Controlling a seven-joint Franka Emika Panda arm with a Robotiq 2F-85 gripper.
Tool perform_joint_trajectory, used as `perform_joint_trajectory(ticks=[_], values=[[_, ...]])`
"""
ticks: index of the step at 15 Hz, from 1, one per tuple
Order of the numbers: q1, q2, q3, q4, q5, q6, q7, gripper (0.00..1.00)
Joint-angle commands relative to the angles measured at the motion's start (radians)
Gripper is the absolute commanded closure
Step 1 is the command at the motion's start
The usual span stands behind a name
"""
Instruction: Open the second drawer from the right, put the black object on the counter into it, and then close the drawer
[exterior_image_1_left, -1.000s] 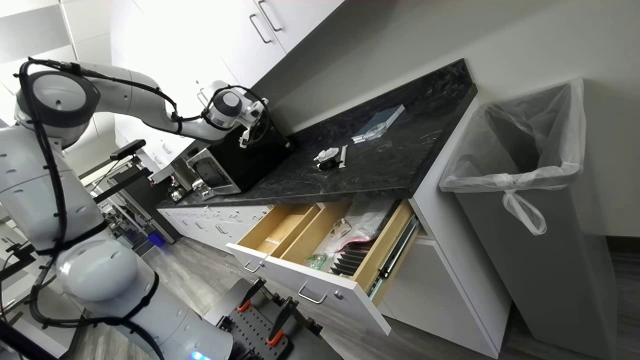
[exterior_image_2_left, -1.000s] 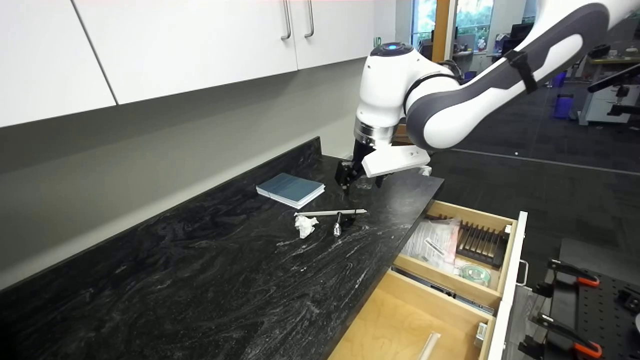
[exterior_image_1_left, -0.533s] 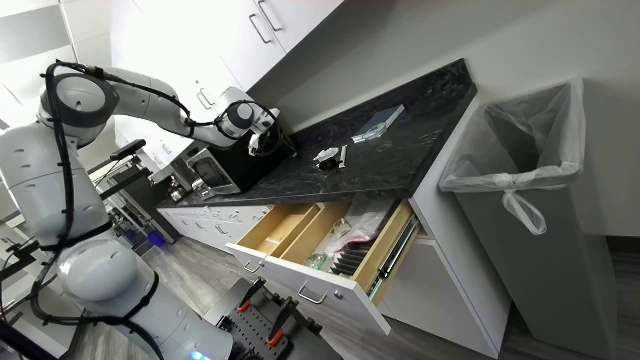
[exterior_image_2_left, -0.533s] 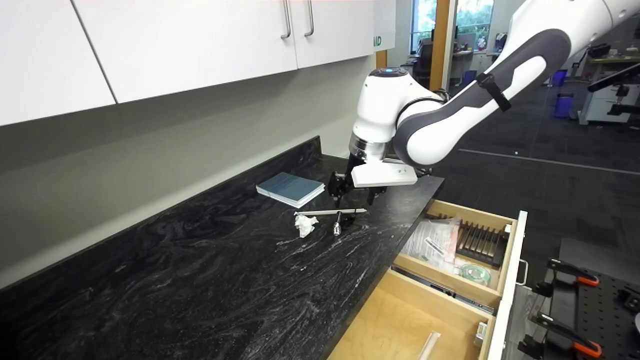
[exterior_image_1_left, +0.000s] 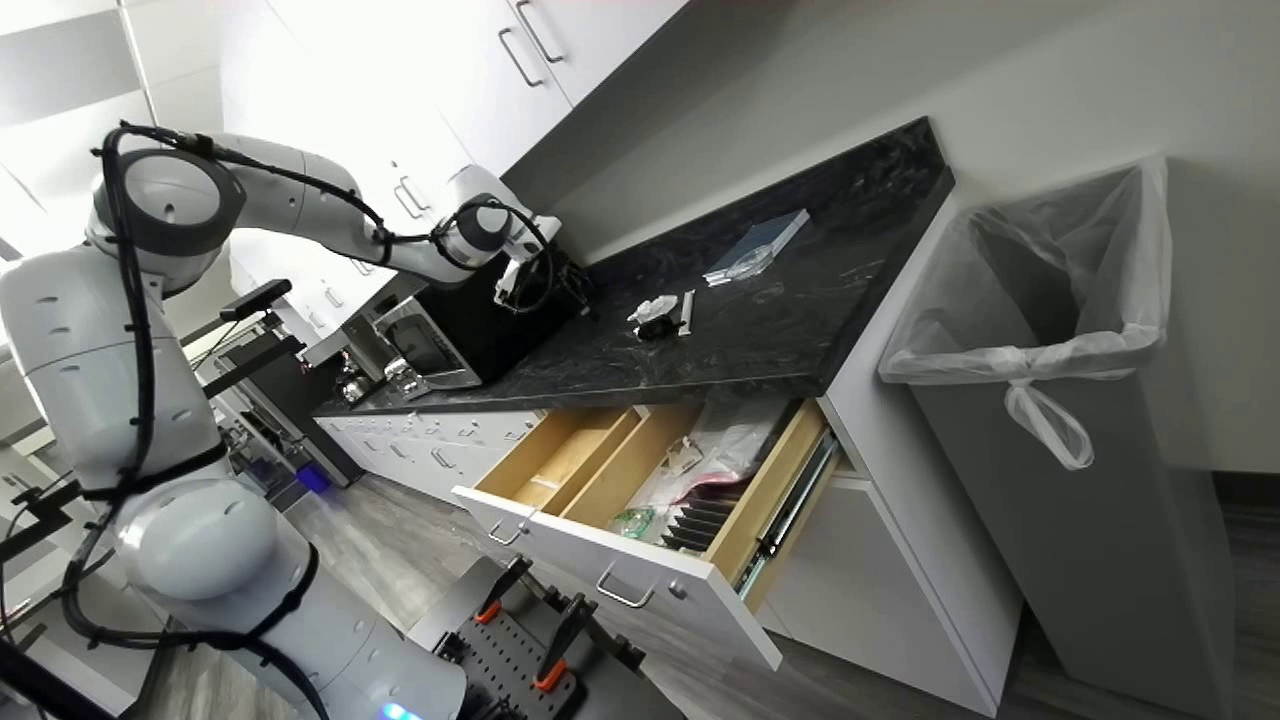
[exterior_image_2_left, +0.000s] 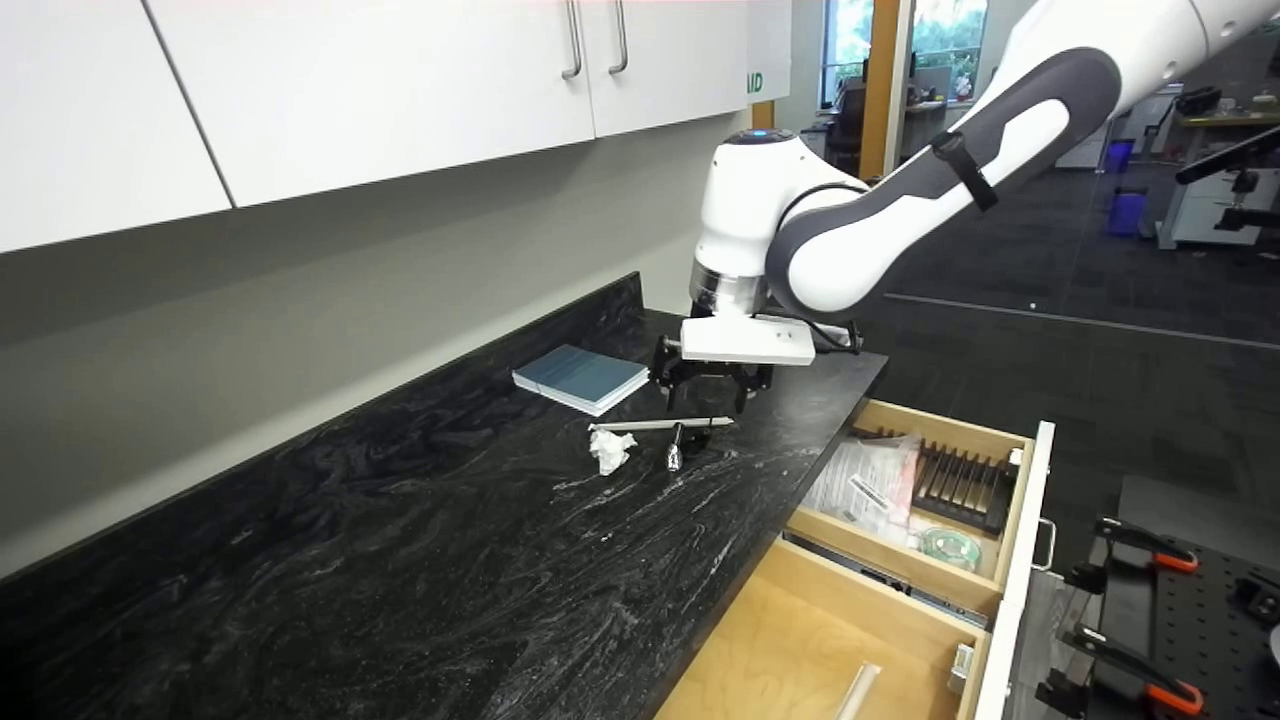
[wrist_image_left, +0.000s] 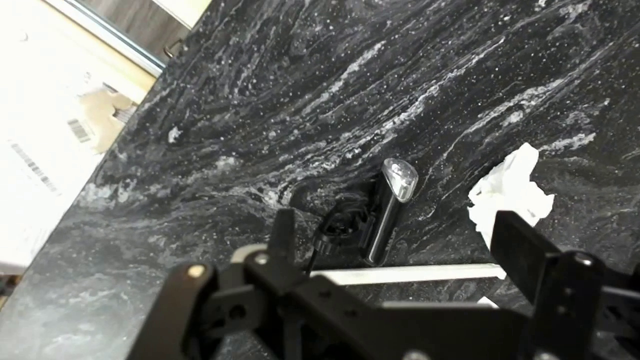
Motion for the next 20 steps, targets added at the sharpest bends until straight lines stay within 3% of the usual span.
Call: perform_joint_trajectory(ticks=[1,6,13,20], values=[[0.001,0.056,-0.008,0.138,0.09,-0.132,0.045,0.0],[-0.017,0.146,-0.032,0.254,0.152,-0.185,0.055,0.0],[-0.035,0.248,-0.032,0.283,0.193,-0.091,-0.016,0.0],[-0.034,0.323,-0.035,0.331,0.205,-0.101,-0.038,0.0]])
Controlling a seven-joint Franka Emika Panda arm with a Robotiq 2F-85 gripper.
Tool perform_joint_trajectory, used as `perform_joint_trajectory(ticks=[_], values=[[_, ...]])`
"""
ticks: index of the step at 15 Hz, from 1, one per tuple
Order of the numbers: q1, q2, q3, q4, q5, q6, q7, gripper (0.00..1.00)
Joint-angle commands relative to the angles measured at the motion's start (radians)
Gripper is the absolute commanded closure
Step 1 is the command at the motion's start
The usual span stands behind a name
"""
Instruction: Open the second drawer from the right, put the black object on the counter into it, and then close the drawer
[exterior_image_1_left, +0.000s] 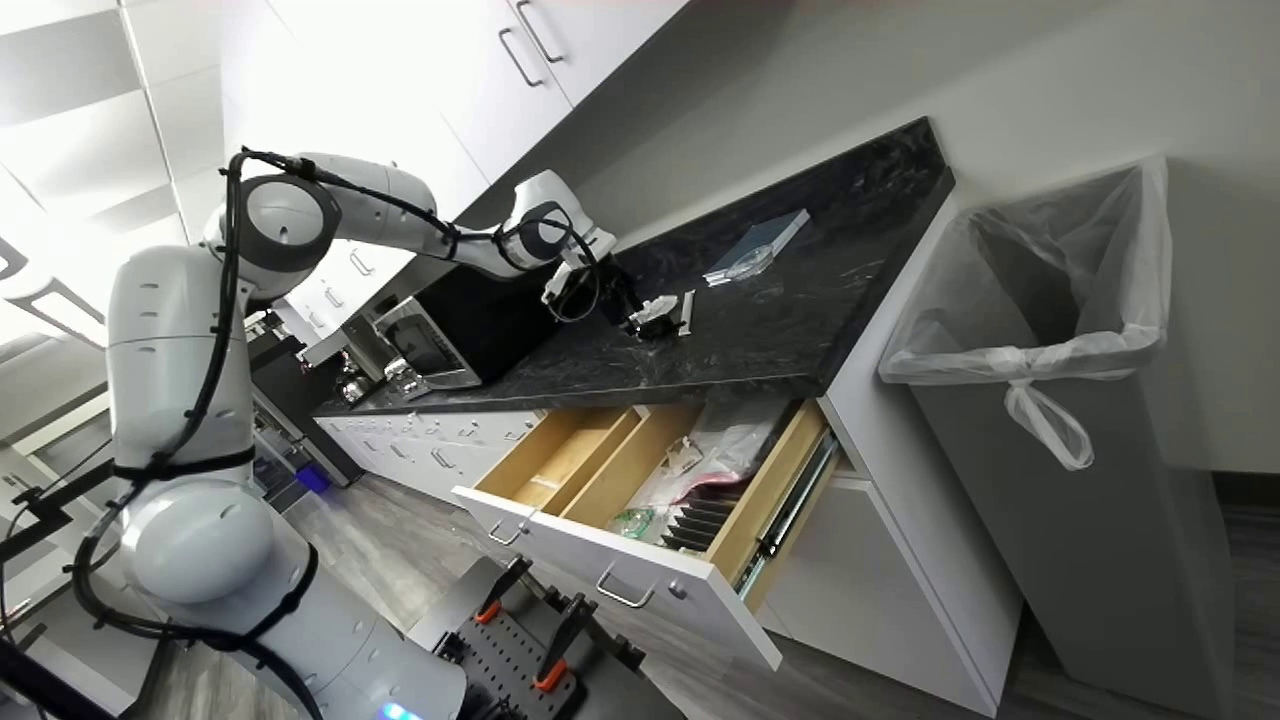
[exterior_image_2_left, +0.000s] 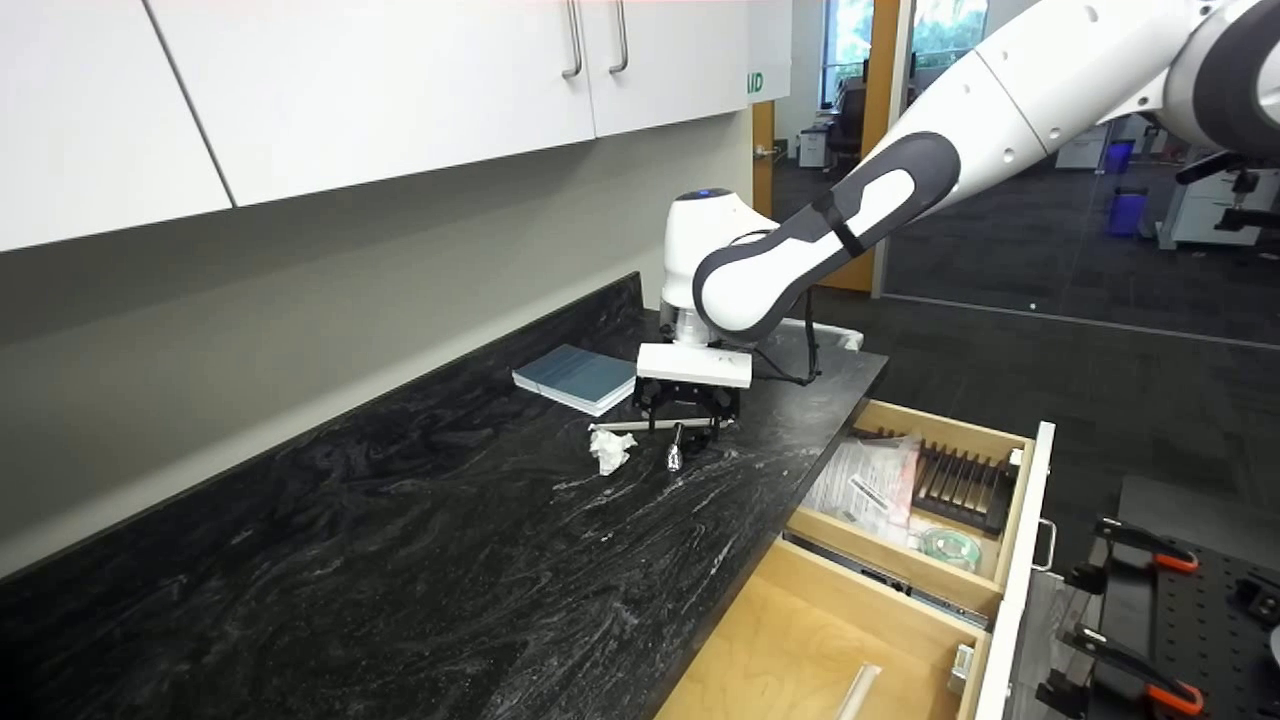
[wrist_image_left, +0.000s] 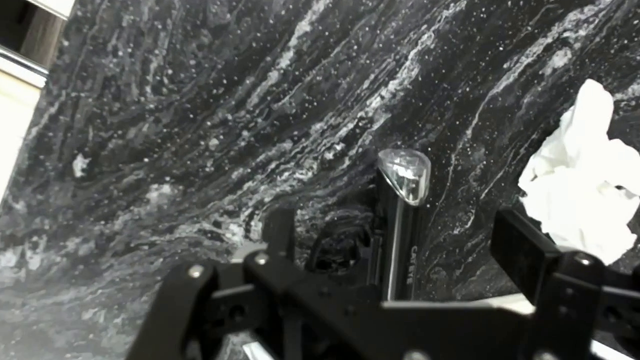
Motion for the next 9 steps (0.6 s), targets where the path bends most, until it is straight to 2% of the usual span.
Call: perform_joint_trajectory(ticks=[1,4,5,6,9], values=[[-0.003,0.047,0.0,0.052,0.035,-0.001,-0.041,0.0],[-0.003,0.071,-0.001,0.074,0.039,-0.008,-0.044,0.0],[-0.003,0.078,-0.001,0.079,0.04,-0.007,-0.047,0.25],[-0.003,0.084,-0.002,0.085,0.04,-0.01,-0.047,0.26],[-0.003,0.094,-0.002,0.095,0.04,-0.009,-0.049,0.5]])
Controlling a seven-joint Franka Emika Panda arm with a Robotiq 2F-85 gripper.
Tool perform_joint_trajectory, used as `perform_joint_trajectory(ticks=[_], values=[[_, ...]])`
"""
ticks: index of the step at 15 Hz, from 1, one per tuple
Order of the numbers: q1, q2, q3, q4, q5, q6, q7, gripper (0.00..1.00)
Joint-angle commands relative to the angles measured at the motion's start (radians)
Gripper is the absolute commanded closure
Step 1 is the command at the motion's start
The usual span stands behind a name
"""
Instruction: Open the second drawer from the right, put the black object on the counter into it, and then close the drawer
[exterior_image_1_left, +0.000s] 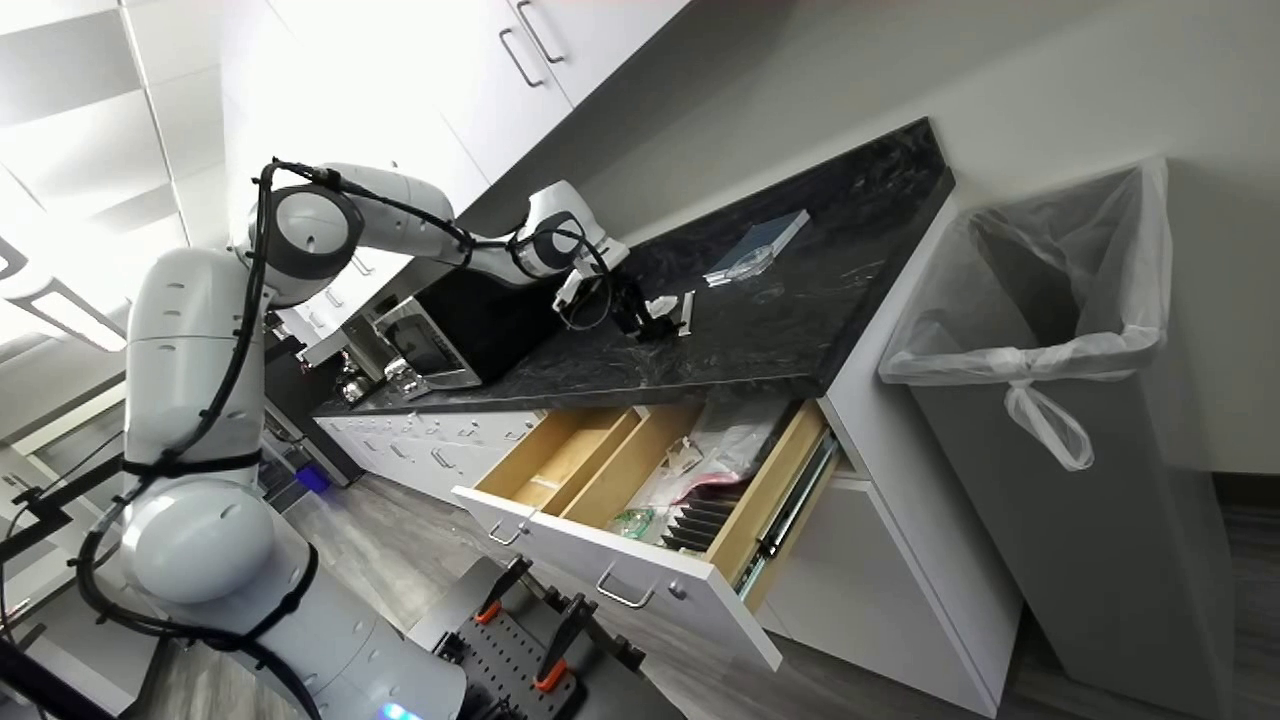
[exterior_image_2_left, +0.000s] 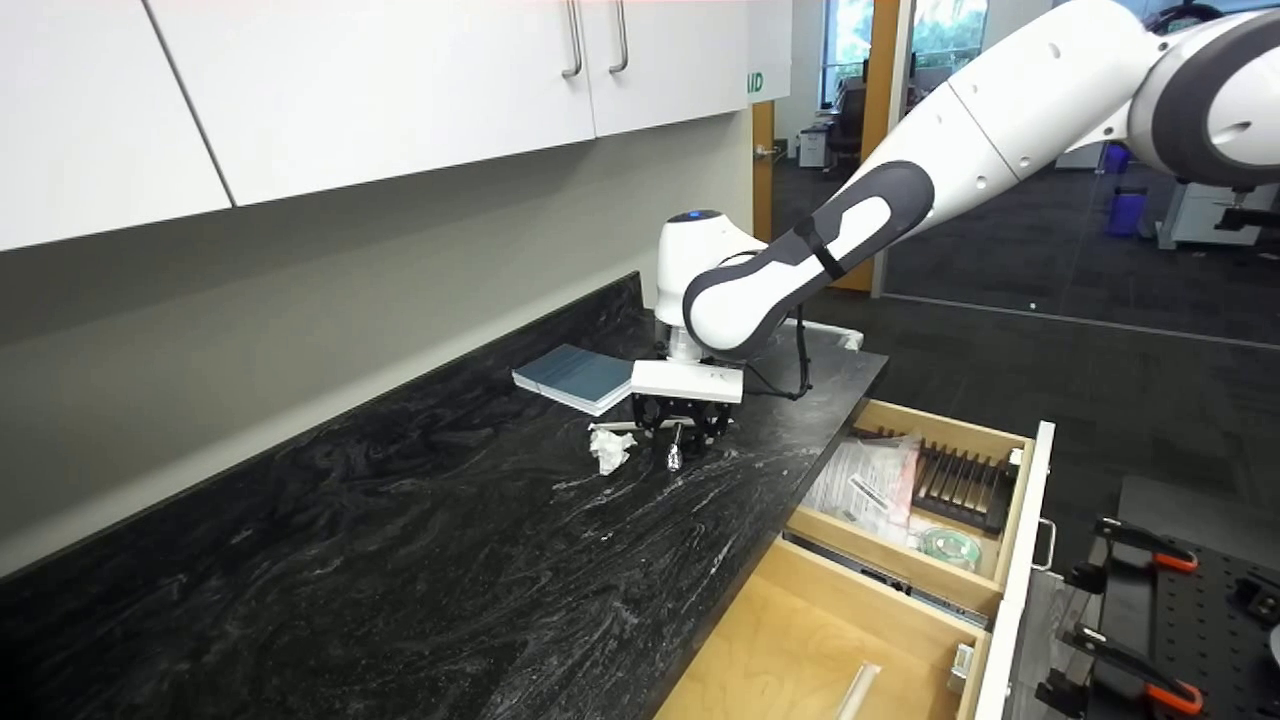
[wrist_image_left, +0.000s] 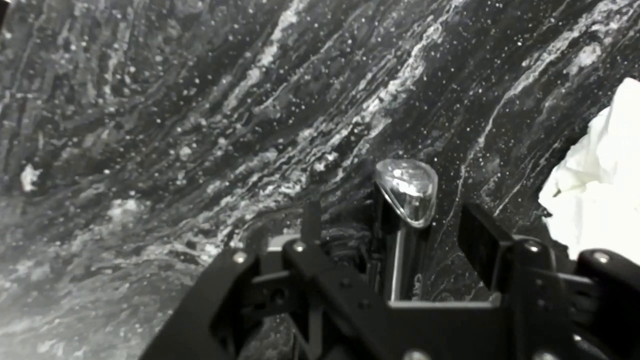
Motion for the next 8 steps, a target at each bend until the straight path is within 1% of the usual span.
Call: perform_joint_trajectory(ticks=[1,4,5,6,8], values=[[-0.003,0.022,-0.002,0.039,0.031,-0.009,-0.039,0.57],[-0.003,0.023,-0.003,0.041,0.03,-0.006,-0.039,0.82],[-0.003,0.022,-0.003,0.041,0.031,-0.005,-0.04,0.88],[-0.004,0.02,-0.002,0.04,0.031,-0.005,-0.043,0.96],[-0.006,0.003,0.005,0.023,0.032,-0.008,-0.059,0.93]])
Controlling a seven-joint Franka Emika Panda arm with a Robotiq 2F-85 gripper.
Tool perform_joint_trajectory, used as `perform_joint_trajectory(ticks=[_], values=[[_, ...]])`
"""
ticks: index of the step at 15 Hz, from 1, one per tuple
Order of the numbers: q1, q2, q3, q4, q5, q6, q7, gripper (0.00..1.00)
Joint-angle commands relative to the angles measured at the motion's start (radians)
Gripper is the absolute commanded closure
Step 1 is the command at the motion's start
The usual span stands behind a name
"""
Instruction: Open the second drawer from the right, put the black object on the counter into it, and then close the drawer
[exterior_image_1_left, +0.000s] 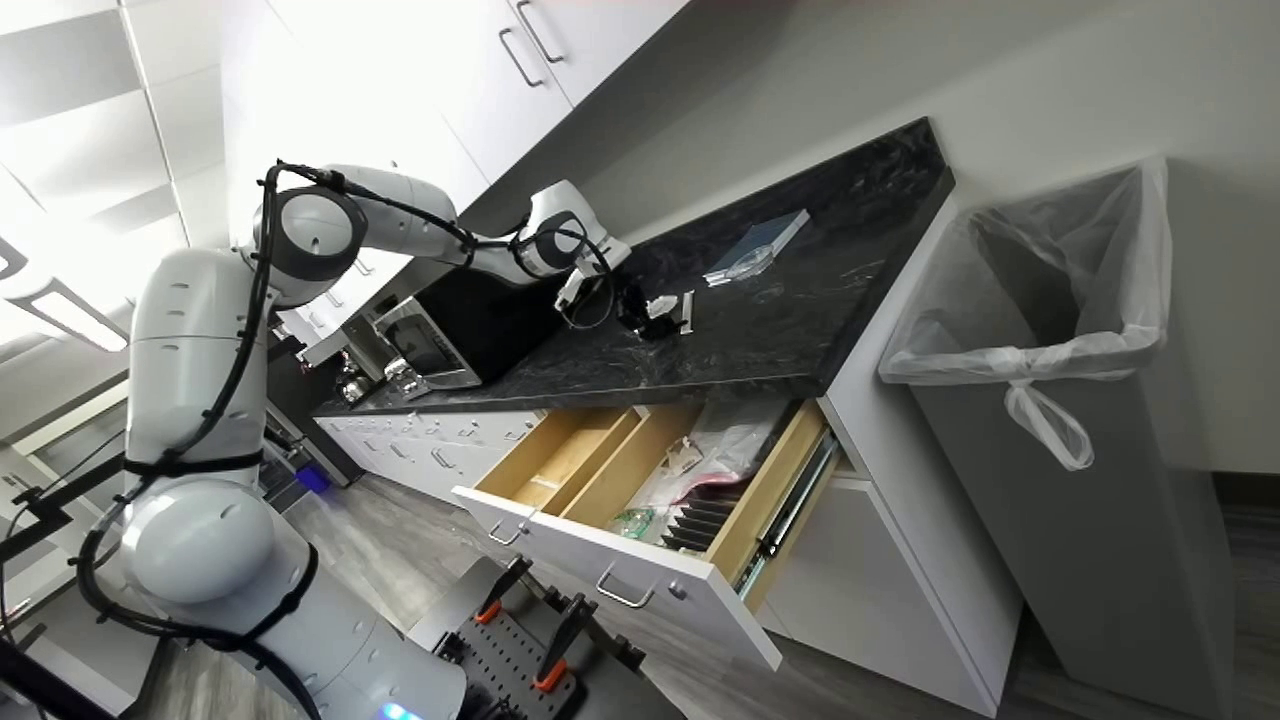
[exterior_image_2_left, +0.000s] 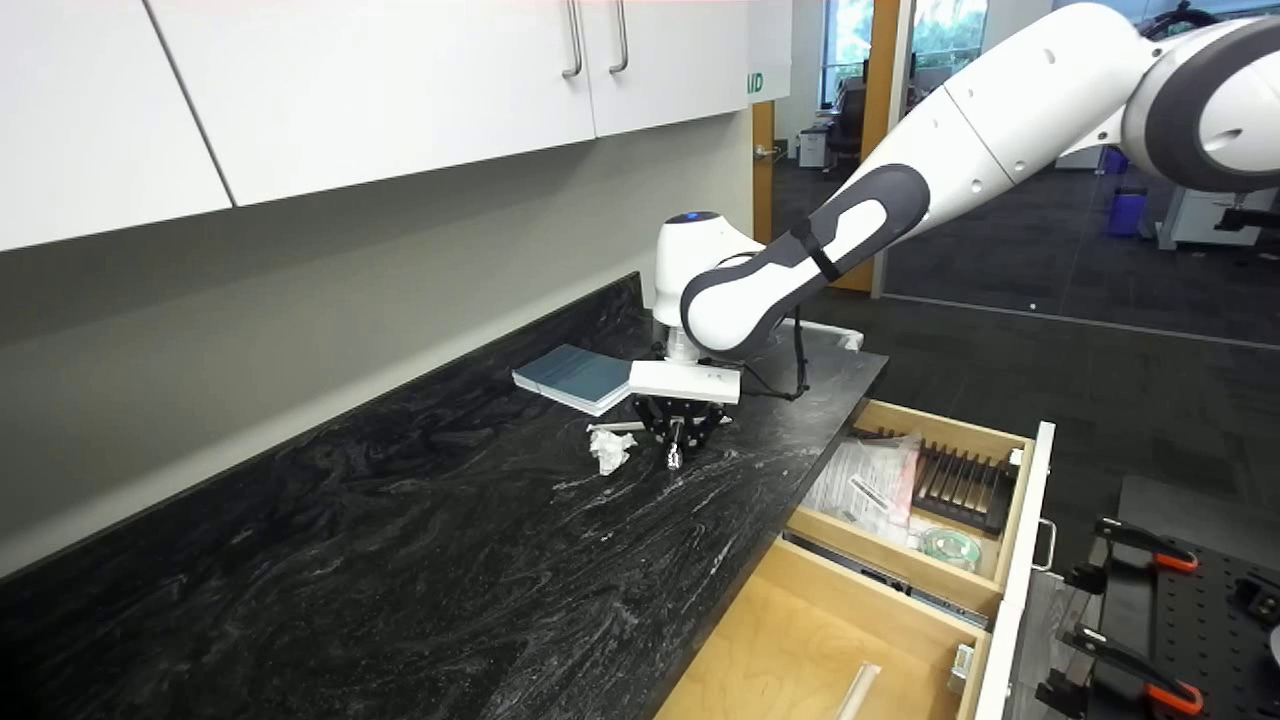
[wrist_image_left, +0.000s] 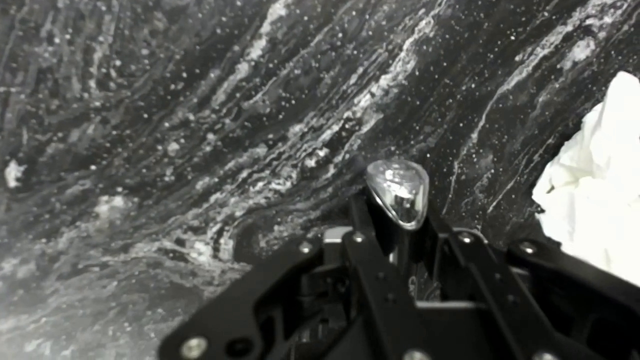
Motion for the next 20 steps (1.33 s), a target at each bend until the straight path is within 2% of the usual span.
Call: perform_joint_trajectory(ticks=[1,6,9,12,13,17,18,20], values=[[-0.004,-0.032,0.011,-0.02,0.031,-0.004,-0.078,0.93],[0.005,-0.243,0.089,-0.252,0.085,-0.013,-0.252,0.93],[0.009,-0.373,0.14,-0.378,0.15,-0.057,-0.341,0.93],[0.003,-0.525,0.164,-0.489,0.223,-0.114,-0.407,0.93],[0.033,-0.388,0.142,-0.376,0.178,-0.085,-0.355,0.73],[0.023,-0.505,0.151,-0.465,0.197,-0.103,-0.371,0.73],[0.028,-0.498,0.156,-0.469,0.195,-0.114,-0.374,0.93],[0.05,-0.517,0.17,-0.529,0.194,-0.123,-0.356,0.93]])
